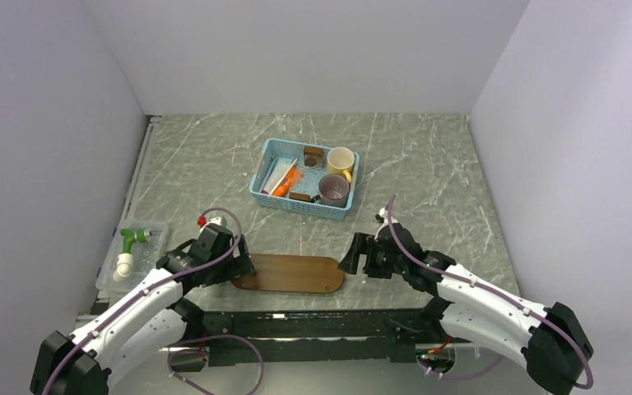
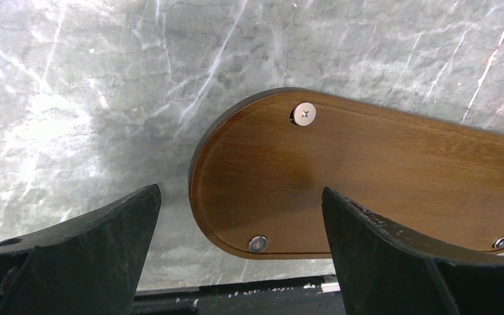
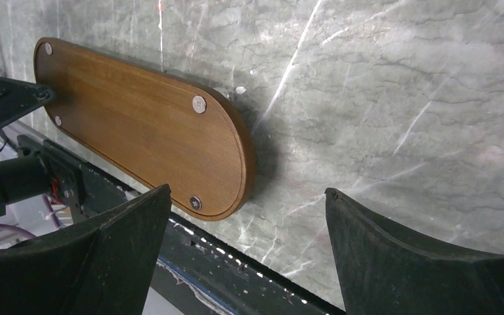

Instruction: Prepare toiletry sets of a toothbrush and toothpaste on the tray

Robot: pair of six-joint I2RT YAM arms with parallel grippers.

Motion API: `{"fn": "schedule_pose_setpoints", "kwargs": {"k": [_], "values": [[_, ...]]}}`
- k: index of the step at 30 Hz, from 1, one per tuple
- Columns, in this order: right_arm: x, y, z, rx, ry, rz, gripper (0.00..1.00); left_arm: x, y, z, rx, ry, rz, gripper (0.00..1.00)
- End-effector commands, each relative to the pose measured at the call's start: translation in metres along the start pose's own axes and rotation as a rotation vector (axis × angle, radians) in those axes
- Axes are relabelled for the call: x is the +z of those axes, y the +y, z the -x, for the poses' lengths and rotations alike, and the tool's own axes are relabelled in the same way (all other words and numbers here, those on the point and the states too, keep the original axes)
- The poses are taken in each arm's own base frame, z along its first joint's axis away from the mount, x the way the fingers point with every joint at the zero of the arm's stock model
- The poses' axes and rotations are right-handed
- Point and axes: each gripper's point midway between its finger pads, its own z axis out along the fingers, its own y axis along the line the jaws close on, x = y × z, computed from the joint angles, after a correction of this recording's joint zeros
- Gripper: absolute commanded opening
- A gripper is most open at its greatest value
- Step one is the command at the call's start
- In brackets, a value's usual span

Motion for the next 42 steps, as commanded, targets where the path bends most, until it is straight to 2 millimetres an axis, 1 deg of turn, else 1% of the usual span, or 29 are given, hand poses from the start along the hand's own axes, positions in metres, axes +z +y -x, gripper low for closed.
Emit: {"fn": "schedule_pose_setpoints", "kwargs": {"k": [1, 10, 13, 20, 24, 34, 39, 42], "values": [[0.006, 0.016, 0.0, 0.023, 0.008, 0.079, 0.86, 0.004, -0.019, 0.008, -0.042, -0.047, -0.111, 0.99], [0.013, 0.019, -0.008, 0.047, 0.051, 0.103, 0.75, 0.006, -0.03, 0.007, -0.028, -0.063, -0.204, 0.93], [0.015, 0.02, -0.01, 0.059, 0.057, 0.112, 0.73, 0.005, -0.038, 0.006, -0.018, -0.056, -0.244, 0.89], [0.02, 0.016, -0.015, 0.088, 0.078, 0.093, 0.64, 0.006, -0.042, 0.003, 0.0, -0.035, -0.265, 0.83], [0.022, 0.013, -0.016, 0.1, 0.081, 0.076, 0.61, 0.006, -0.049, 0.002, 0.003, -0.019, -0.299, 0.81], [0.016, 0.009, -0.003, 0.102, 0.019, 0.027, 0.53, 0.008, -0.063, 0.003, 0.03, -0.007, -0.356, 0.78], [0.014, 0.009, 0.007, 0.1, -0.018, 0.006, 0.52, 0.011, -0.07, 0.002, 0.044, 0.02, -0.381, 0.76], [0.012, 0.005, 0.015, 0.089, -0.048, -0.031, 0.52, 0.011, -0.074, 0.0, 0.048, 0.033, -0.397, 0.75]]}}
